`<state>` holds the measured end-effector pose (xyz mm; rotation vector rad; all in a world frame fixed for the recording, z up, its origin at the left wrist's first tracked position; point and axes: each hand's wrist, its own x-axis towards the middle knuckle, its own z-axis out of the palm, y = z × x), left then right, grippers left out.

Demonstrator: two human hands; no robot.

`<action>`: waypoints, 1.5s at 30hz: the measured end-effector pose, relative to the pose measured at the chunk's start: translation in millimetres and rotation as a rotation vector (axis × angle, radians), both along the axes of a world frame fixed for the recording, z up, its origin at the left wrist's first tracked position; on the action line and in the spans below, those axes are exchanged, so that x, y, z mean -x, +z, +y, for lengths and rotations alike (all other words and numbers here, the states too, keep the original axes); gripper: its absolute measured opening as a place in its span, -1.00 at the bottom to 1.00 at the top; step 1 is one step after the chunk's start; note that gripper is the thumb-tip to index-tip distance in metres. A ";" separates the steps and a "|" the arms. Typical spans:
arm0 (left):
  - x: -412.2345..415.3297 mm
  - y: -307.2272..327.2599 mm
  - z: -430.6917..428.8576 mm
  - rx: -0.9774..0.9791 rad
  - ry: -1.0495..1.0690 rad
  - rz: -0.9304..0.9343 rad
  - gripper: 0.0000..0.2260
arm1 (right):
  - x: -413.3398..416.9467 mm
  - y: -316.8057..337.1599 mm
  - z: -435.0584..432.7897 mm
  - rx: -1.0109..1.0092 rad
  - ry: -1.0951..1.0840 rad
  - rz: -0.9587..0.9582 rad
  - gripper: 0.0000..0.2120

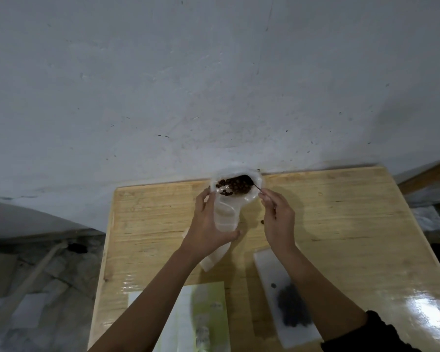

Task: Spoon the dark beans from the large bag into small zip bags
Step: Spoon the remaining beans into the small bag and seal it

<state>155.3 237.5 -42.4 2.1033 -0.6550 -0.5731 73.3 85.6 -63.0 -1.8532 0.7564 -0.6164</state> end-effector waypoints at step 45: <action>1.1 15.1 -0.5 -0.278 -0.151 -0.091 0.06 | 22.8 28.0 -10.2 -0.105 0.044 0.026 -0.78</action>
